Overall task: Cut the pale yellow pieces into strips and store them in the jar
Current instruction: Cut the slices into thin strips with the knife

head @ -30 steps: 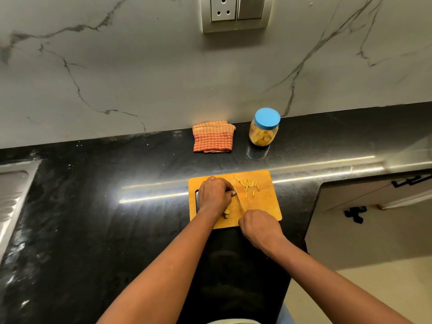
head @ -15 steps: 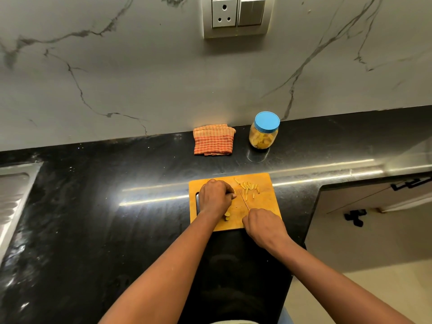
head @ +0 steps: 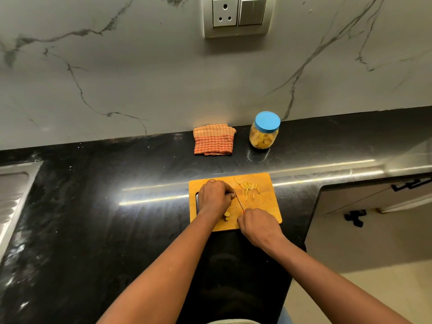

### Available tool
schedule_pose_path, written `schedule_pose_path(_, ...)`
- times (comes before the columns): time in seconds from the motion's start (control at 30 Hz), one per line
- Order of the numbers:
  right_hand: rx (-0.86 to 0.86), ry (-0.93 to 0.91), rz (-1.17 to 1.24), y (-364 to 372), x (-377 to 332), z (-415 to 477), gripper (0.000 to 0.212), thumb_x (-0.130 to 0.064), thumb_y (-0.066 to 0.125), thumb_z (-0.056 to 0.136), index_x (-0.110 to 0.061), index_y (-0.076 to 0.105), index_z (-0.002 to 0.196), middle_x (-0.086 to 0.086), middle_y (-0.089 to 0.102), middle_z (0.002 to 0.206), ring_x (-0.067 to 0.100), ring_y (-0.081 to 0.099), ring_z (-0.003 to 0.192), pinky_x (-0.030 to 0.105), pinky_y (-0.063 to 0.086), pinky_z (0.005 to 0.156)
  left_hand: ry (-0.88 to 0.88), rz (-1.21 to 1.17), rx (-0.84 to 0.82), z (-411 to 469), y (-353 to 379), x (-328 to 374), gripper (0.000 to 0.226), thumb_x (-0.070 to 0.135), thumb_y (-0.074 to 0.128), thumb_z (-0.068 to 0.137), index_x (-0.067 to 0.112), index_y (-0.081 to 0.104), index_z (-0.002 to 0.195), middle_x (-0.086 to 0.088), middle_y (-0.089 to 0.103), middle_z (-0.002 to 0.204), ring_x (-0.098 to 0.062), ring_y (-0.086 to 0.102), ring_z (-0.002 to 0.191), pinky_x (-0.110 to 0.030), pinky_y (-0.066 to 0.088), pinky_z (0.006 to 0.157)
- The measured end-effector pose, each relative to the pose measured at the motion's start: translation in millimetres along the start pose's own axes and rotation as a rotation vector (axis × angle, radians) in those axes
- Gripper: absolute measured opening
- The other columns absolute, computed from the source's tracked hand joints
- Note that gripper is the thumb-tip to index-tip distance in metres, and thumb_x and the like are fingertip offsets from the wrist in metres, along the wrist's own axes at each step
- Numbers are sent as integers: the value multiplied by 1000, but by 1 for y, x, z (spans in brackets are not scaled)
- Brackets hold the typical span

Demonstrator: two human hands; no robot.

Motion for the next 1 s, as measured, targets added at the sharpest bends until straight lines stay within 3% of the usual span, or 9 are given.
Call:
schedule_pose_path(0.17,-13,-17,10,1,4,6,34,-33,34,102,-15,60,91,2,56,84,20,58,80,34,51,70,4,15,1,1,0,0,15,33,71,87,29,77,100,9,71,103,-11,57,100,-25,45,75)
schedule_pose_path(0.27,-41,-63,-29,7,6,11,33,-33,34,102,-14,60,96,3,53,85,23,60,86,33,43,65,5,25,-5,1,-1,0,14,31,70,88,29,76,100,8,70,104,-13,57,102,-27,45,78)
schedule_pose_path(0.37,-48,-62,-49,9,5,20,30,-28,34,101,-12,60,102,10,60,100,28,59,93,34,38,66,5,29,-1,2,1,0,14,32,70,88,30,76,100,7,70,105,-14,56,102,-28,47,79)
schedule_pose_path(0.57,-41,-57,-112,11,4,19,29,-29,37,101,-15,62,105,6,61,102,22,58,90,31,41,65,-3,35,2,3,0,0,14,33,70,88,29,76,100,6,71,103,-15,57,103,-29,48,79)
schedule_pose_path(1.0,17,-64,-96,8,10,1,31,-26,34,103,-11,61,106,8,59,104,26,58,91,33,37,63,-42,-25,-25,6,0,-9,13,33,76,82,28,77,94,11,73,92,-9,64,89,-26,52,71)
Point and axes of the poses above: each hand's wrist, its own z-axis towards the middle knuckle, its own y-axis out of the palm, x = y × z, the point moved 4 cm from there along z, towards the middle knuckle
